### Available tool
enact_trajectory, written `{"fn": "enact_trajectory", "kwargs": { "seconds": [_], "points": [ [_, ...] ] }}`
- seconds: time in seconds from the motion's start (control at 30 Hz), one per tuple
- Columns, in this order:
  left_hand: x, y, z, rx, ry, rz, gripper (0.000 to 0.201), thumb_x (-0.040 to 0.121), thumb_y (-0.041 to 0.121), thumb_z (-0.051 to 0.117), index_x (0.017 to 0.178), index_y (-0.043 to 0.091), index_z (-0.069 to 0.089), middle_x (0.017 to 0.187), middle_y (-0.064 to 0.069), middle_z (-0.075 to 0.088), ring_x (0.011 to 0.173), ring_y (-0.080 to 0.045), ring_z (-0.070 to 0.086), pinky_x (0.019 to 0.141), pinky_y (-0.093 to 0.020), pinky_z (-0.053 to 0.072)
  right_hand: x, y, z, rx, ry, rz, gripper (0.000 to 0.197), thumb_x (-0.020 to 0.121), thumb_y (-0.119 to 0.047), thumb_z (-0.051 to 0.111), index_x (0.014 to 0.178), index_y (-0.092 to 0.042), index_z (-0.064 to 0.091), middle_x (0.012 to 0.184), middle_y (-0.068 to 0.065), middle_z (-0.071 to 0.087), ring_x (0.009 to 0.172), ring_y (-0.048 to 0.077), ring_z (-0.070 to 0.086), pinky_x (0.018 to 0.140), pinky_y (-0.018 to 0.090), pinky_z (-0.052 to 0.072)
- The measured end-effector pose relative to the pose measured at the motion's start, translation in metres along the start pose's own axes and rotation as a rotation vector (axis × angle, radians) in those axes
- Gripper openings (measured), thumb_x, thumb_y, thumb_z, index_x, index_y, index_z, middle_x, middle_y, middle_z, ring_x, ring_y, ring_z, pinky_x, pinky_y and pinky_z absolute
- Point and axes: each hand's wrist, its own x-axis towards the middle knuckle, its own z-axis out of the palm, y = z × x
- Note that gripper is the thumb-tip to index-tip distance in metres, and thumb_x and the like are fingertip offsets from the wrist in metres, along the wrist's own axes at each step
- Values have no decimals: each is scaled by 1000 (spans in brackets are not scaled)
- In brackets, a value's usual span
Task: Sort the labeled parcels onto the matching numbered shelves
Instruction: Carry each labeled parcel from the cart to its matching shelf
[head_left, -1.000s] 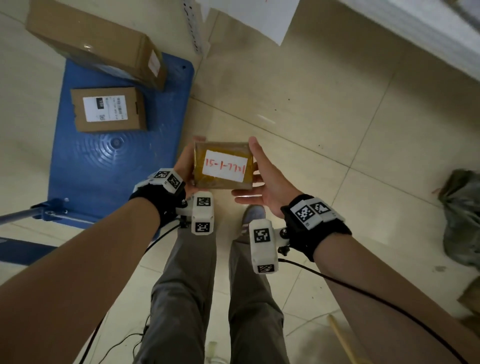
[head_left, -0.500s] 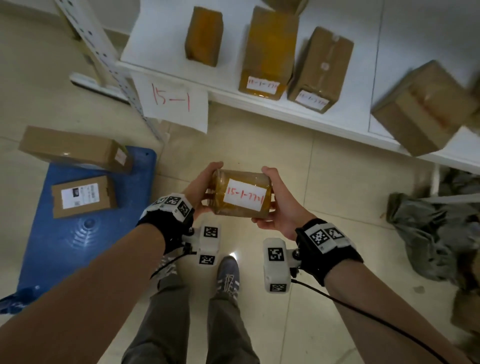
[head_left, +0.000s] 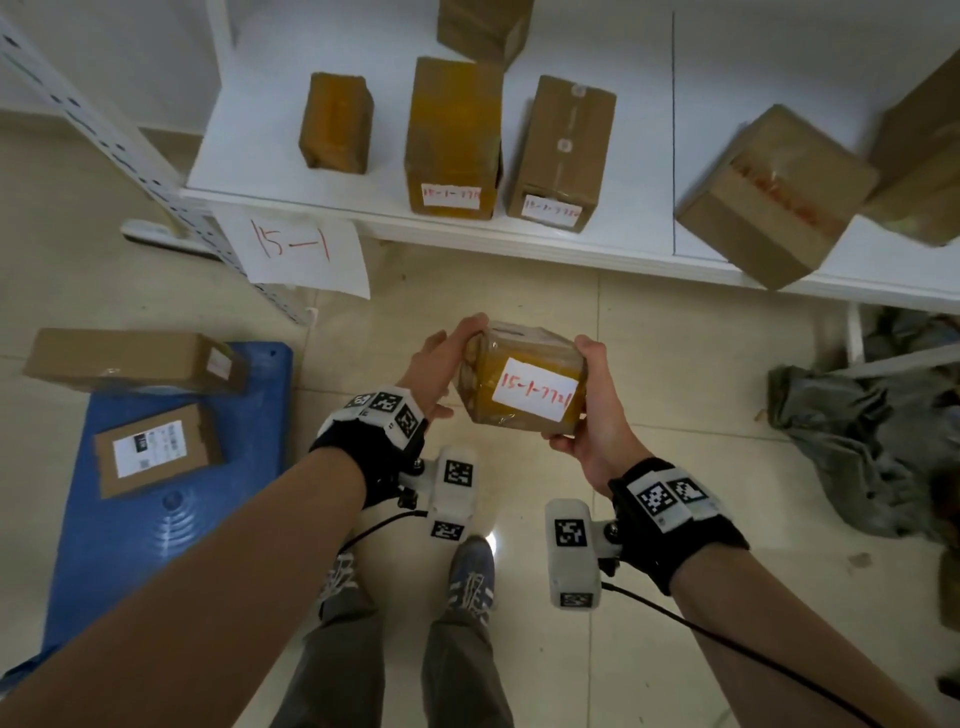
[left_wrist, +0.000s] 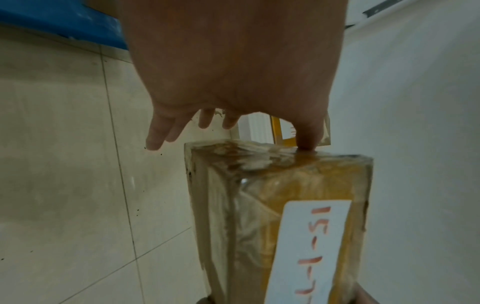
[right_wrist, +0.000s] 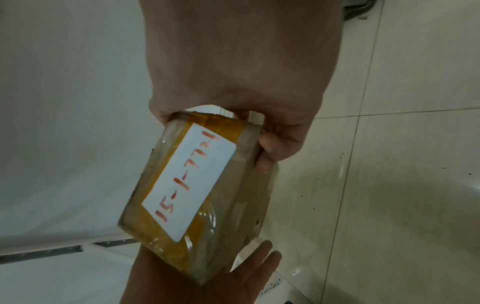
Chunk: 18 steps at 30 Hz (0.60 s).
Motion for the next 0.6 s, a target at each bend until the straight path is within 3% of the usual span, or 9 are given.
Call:
{"fn": "enact_trajectory", "kwargs": {
  "seconds": [0.03,0.1,0.13,0.17,0.27,0.37,0.43,0.53,0.6],
  "points": [
    [-3,3,4,2,-24,5,97,62,87,59,141,32,45,129,5,55,118,-31,55,98,-50,48,0,0,-3,10,13,-27,55,97,-66,35,93,-24,69,71,1,67,64,14,58,58,26,38],
    [-9,10,14,-18,-68,33,44,87,70,52,110,32,58,107,6,59,104,-28,61,98,-48,52,1,0,-8,29,38,-109,47,96,-66,36,94,-35,71,75,1,68,69,14,61,57,26,38],
    [-11,13,19,-24,-90,49,30,93,64,49,99,35,57,106,2,61,102,-27,62,96,-46,53,2,0,-10,40,57,-153,43,94,-67,38,93,-39,71,76,0,68,69,14,61,56,25,37],
    [-13,16,23,-30,-120,56,28,93,62,49,98,36,57,111,-3,62,103,-28,64,93,-45,55,2,0,-12,64,89,-190,43,88,-68,42,100,-39,70,77,0,68,68,13,61,56,25,36],
    [-14,23,37,-57,-223,53,54,88,65,56,126,26,57,122,-12,63,103,-31,69,84,-44,60,7,-2,-27,167,222,-264,71,72,-68,50,122,-20,60,85,2,68,72,14,63,57,26,37],
    [-8,28,51,-79,-331,52,73,78,62,70,137,23,51,124,-17,61,103,-34,70,80,-48,60,12,-7,-41,251,313,-366,58,71,-61,53,113,-21,59,99,1,67,82,15,62,63,29,41],
    [-4,33,62,-86,-369,73,80,76,51,77,143,22,43,125,-17,60,102,-34,70,78,-47,60,16,-13,-51,311,342,-406,47,75,-53,54,110,-22,57,107,1,65,88,16,61,68,31,46],
    [6,49,78,-67,-326,145,73,86,28,75,147,20,36,119,-15,61,95,-32,69,80,-43,61,24,-20,-63,402,279,-391,58,77,-51,58,123,-16,55,123,9,64,100,18,64,84,35,56],
    [15,63,88,-27,-305,209,75,83,26,78,146,19,39,122,-15,63,90,-27,70,85,-38,61,31,-26,-69,480,189,-364,64,80,-46,64,135,-15,50,123,9,64,101,18,65,95,34,55]
  ]
}}
